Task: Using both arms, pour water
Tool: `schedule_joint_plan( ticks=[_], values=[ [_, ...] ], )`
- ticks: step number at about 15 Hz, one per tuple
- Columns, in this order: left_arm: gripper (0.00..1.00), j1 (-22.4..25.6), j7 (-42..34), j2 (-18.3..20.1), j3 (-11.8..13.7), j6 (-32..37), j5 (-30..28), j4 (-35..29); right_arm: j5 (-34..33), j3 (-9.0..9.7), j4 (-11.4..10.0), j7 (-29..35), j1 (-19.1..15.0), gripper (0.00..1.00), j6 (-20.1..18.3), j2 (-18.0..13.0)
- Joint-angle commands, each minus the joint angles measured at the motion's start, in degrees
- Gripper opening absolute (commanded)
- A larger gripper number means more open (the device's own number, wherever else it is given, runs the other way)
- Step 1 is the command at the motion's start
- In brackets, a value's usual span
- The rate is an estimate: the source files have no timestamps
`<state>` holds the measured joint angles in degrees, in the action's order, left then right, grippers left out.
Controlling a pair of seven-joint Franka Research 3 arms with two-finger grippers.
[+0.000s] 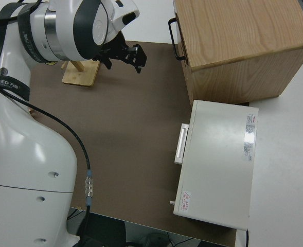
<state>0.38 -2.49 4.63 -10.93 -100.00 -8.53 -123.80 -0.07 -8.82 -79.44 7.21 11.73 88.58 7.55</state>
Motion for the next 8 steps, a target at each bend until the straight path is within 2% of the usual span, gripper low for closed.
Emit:
schedule_joint_plan(
  ticks=[1,3,8],
  values=[
    [0.00,-0.47,3.28,-0.76,-0.49,4.29,1.85,3.92,1.04,0.03,0.07,-0.62,-0.22,0.992,-0.60,-0.34],
    [0.00,-0.65,3.99,-4.44,-0.67,4.20,3.43,5.23,1.04,0.03,0.07,-0.62,-0.22,0.992,-0.60,-0.34],
    [0.00,-0.82,5.39,-4.72,-0.93,6.84,3.44,7.96,1.04,0.03,0.07,-0.62,-0.22,0.992,-0.60,-0.34]
  ],
)
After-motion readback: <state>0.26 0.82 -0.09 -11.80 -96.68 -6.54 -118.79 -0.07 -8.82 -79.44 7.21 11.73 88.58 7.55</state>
